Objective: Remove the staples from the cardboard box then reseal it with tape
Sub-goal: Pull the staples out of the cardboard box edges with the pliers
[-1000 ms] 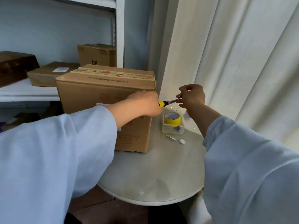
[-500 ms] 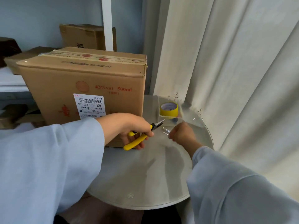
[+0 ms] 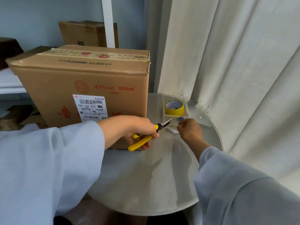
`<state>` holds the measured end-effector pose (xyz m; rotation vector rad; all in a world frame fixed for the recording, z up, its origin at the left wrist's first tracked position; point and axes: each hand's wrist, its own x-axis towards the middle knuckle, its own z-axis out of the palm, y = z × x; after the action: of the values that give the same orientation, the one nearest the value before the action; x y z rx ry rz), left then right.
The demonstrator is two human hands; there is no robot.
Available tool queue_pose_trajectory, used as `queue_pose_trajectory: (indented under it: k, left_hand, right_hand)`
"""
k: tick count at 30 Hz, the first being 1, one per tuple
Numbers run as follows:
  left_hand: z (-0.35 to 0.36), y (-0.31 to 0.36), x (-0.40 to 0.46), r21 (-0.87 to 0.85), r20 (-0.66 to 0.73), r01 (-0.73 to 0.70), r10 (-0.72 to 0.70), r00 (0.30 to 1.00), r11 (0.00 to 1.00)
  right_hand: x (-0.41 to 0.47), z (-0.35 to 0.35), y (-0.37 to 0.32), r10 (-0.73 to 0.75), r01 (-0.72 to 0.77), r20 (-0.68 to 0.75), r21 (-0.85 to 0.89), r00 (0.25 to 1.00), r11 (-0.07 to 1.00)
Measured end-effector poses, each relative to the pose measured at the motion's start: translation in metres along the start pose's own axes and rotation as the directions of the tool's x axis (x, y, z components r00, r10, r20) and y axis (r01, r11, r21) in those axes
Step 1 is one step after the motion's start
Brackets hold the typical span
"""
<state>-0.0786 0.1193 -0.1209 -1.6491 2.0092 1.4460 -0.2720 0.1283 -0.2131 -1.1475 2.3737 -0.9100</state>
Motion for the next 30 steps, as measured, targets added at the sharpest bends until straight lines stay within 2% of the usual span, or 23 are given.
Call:
queue_pose_trajectory:
  k: [5,8,10,12,14,15,16,19,21,24,27,29,30]
  left_hand:
    - [-0.011,0.008,-0.029,0.101,-0.131,-0.214,0.227,0.965,0.972]
    - [-0.028,0.01,-0.068,0.16,-0.286,-0.367,0.399,0.871,0.916]
    - [-0.041,0.01,-0.092,0.175,-0.391,-0.422,0.456,0.799,0.889]
    - [-0.056,0.005,-0.109,0.276,-0.523,-0.421,0.503,0.688,0.864]
    - [-0.074,-0.005,-0.121,0.445,-0.64,-0.321,0.547,0.539,0.836]
    - [-0.083,-0.011,-0.127,0.501,-0.675,-0.251,0.555,0.486,0.828]
    - [-0.092,-0.02,-0.133,0.528,-0.697,-0.182,0.546,0.465,0.83]
    - [-0.11,-0.048,-0.145,0.544,-0.753,0.039,0.467,0.463,0.838]
    - [-0.115,-0.058,-0.146,0.582,-0.752,0.097,0.489,0.442,0.807]
    - [-0.118,-0.054,-0.143,0.568,-0.738,0.005,0.506,0.446,0.823]
    - [-0.122,-0.046,-0.14,0.524,-0.671,-0.173,0.529,0.52,0.834]
    - [-0.125,-0.039,-0.141,0.532,-0.622,-0.224,0.556,0.551,0.817]
    - [-0.128,-0.036,-0.143,0.554,-0.618,-0.199,0.559,0.554,0.809]
  right_hand:
    - [-0.013,-0.021,-0.019,-0.023,0.023,-0.005,-0.002,1.0,1.0]
    - [-0.028,-0.034,-0.048,-0.102,0.104,-0.033,0.068,0.994,0.992]
    - [-0.04,-0.041,-0.071,-0.163,0.172,-0.065,0.17,0.985,0.97]
    - [-0.055,-0.047,-0.093,-0.198,0.215,-0.09,0.276,0.976,0.937]
    - [-0.072,-0.051,-0.115,-0.241,0.277,-0.149,0.305,0.959,0.911]
    - [-0.08,-0.052,-0.126,-0.271,0.322,-0.203,0.293,0.941,0.9]
    - [-0.089,-0.052,-0.136,-0.306,0.373,-0.254,0.284,0.918,0.883]
    - [-0.112,-0.05,-0.16,-0.41,0.49,-0.299,0.279,0.862,0.826]
    - [-0.12,-0.049,-0.17,-0.485,0.54,-0.258,0.219,0.835,0.813]
    - [-0.114,-0.049,-0.17,-0.501,0.535,-0.22,0.134,0.837,0.834]
    - [-0.108,-0.051,-0.173,-0.453,0.46,-0.085,0.198,0.888,0.865]
    - [-0.11,-0.05,-0.179,-0.506,0.505,-0.041,0.176,0.862,0.845]
    - [-0.11,-0.048,-0.183,-0.542,0.543,-0.053,0.154,0.839,0.826]
